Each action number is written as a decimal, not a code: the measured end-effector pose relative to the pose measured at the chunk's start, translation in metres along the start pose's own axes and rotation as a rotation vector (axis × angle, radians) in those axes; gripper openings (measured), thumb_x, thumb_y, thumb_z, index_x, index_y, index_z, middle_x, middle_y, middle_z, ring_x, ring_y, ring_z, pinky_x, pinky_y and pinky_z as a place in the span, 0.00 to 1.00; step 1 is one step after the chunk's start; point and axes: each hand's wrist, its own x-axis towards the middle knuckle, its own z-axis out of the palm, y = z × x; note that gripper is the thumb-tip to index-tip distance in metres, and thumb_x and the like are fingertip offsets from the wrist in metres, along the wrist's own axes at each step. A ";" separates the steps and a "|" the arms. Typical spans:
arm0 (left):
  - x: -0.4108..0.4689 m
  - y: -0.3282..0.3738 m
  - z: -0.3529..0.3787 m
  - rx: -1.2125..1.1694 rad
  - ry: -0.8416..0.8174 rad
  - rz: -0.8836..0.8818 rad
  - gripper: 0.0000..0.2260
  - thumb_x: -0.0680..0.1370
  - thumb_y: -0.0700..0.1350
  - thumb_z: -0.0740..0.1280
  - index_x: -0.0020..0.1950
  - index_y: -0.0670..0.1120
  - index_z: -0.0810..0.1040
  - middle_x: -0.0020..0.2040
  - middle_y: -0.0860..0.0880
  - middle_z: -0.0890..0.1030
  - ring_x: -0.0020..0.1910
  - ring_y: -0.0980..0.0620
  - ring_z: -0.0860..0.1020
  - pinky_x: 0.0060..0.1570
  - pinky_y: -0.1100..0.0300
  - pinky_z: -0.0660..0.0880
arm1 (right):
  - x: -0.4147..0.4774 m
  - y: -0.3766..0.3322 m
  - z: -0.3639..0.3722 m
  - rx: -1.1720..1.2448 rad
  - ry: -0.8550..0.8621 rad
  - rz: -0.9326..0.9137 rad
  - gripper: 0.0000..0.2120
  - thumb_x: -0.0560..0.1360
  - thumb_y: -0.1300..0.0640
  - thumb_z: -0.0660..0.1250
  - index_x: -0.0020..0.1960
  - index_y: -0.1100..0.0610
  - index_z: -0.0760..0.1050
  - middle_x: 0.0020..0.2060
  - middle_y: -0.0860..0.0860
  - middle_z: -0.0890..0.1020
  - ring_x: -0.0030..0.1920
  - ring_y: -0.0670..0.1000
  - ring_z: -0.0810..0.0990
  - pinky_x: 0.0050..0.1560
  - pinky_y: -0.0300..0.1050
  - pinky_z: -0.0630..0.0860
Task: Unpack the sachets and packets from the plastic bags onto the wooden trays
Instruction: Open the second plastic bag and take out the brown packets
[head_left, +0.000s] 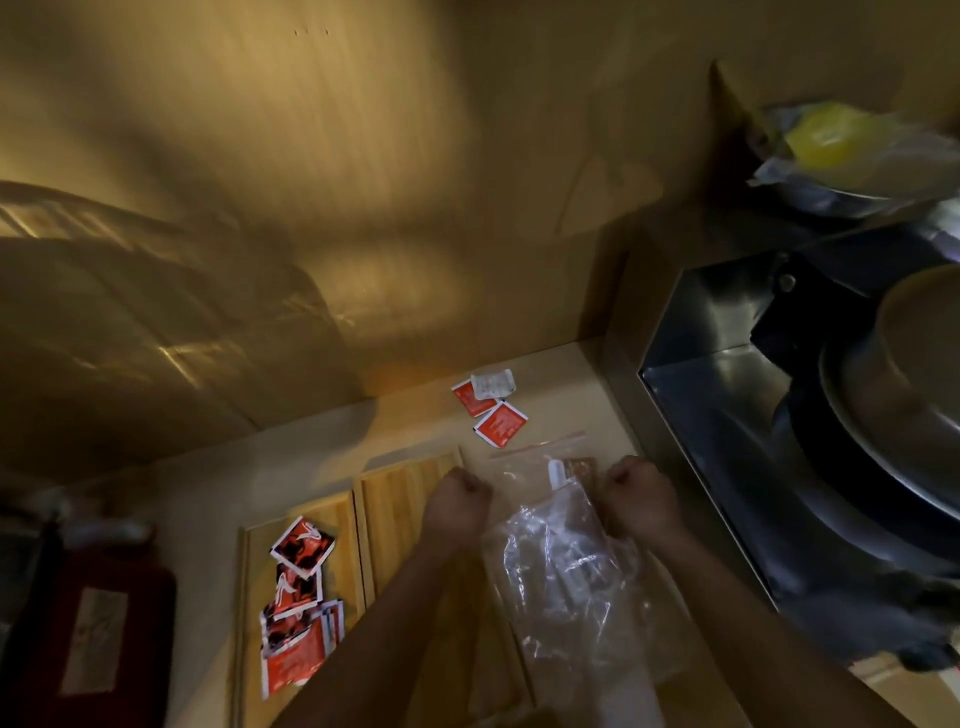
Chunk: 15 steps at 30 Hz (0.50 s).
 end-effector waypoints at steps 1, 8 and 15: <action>0.010 0.002 0.005 -0.035 0.013 -0.052 0.12 0.74 0.44 0.66 0.51 0.36 0.77 0.51 0.34 0.82 0.52 0.36 0.80 0.49 0.49 0.77 | 0.007 0.000 0.005 0.023 -0.033 0.007 0.15 0.70 0.53 0.65 0.29 0.61 0.76 0.25 0.55 0.78 0.30 0.57 0.80 0.34 0.46 0.74; 0.038 0.010 0.024 -0.316 -0.047 -0.315 0.17 0.74 0.41 0.69 0.55 0.27 0.75 0.32 0.39 0.76 0.27 0.45 0.75 0.22 0.61 0.70 | 0.026 0.006 0.018 0.233 -0.098 0.236 0.16 0.66 0.47 0.73 0.34 0.61 0.78 0.29 0.57 0.79 0.31 0.56 0.79 0.33 0.44 0.73; 0.030 0.019 0.030 -0.387 -0.144 -0.313 0.14 0.75 0.35 0.65 0.33 0.49 0.71 0.24 0.54 0.77 0.31 0.54 0.73 0.40 0.59 0.76 | 0.026 0.001 0.011 0.189 -0.138 0.199 0.15 0.68 0.70 0.62 0.24 0.59 0.73 0.14 0.50 0.71 0.17 0.50 0.70 0.23 0.37 0.68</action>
